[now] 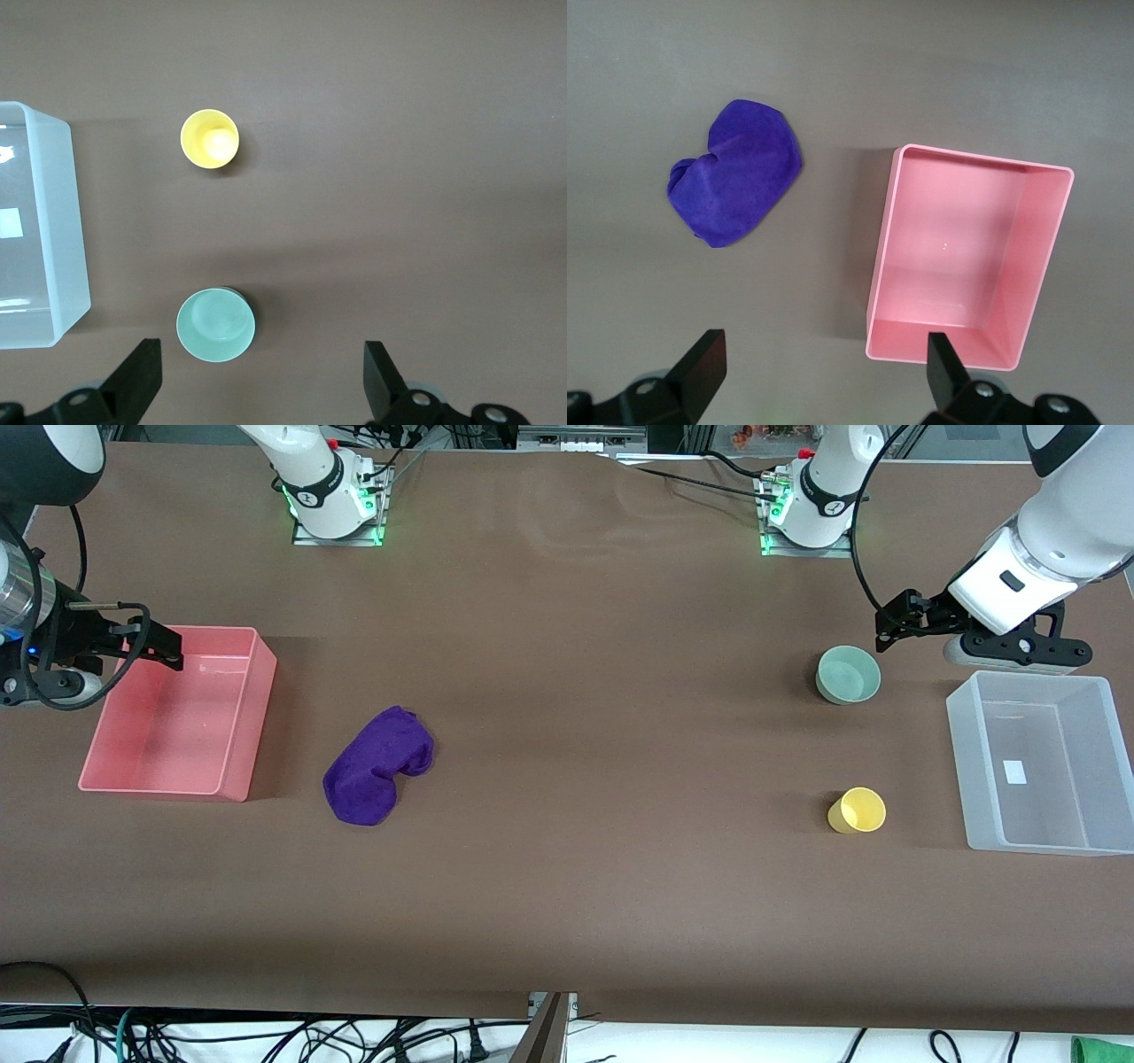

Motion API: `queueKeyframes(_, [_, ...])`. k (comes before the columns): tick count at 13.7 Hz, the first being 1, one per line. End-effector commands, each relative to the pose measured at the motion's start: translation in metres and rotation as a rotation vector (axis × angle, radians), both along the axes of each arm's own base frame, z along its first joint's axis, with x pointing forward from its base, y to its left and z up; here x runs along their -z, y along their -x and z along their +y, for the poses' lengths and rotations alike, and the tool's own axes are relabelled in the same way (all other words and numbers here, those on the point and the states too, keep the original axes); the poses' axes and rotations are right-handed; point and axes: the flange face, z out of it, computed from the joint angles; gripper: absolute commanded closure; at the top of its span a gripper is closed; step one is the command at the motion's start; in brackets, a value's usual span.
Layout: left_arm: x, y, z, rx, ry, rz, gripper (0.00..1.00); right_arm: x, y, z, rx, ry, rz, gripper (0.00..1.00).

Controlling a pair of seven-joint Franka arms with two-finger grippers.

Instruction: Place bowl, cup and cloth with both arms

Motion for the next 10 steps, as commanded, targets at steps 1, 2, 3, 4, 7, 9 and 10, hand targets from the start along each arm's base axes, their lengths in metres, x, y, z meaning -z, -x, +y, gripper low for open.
queueKeyframes(1, [-0.003,-0.002,0.000,0.001,-0.020,0.003,0.00,0.004,-0.002,0.005,0.010,-0.004,0.003,0.00])
queueKeyframes(2, [-0.003,-0.002,0.000,0.003,-0.021,0.003,0.00,0.005,-0.002,0.006,0.009,-0.006,0.008,0.00])
queueKeyframes(3, [-0.002,-0.001,0.000,0.003,-0.020,0.008,0.00,0.006,-0.002,0.010,0.002,-0.006,0.010,0.00])
queueKeyframes(4, [-0.001,0.000,0.002,0.000,-0.021,0.018,0.00,0.010,-0.003,0.011,-0.001,-0.007,0.016,0.00])
queueKeyframes(7, [0.003,0.001,0.005,-0.001,-0.023,0.038,0.00,0.036,-0.010,0.015,-0.023,-0.008,0.069,0.00])
queueKeyframes(9, [0.032,-0.002,0.016,0.011,-0.033,0.156,0.00,0.045,-0.011,0.025,-0.041,-0.001,0.088,0.00])
queueKeyframes(10, [0.046,-0.001,0.021,0.076,-0.028,0.219,0.00,0.049,-0.011,0.035,-0.045,0.000,0.095,0.00])
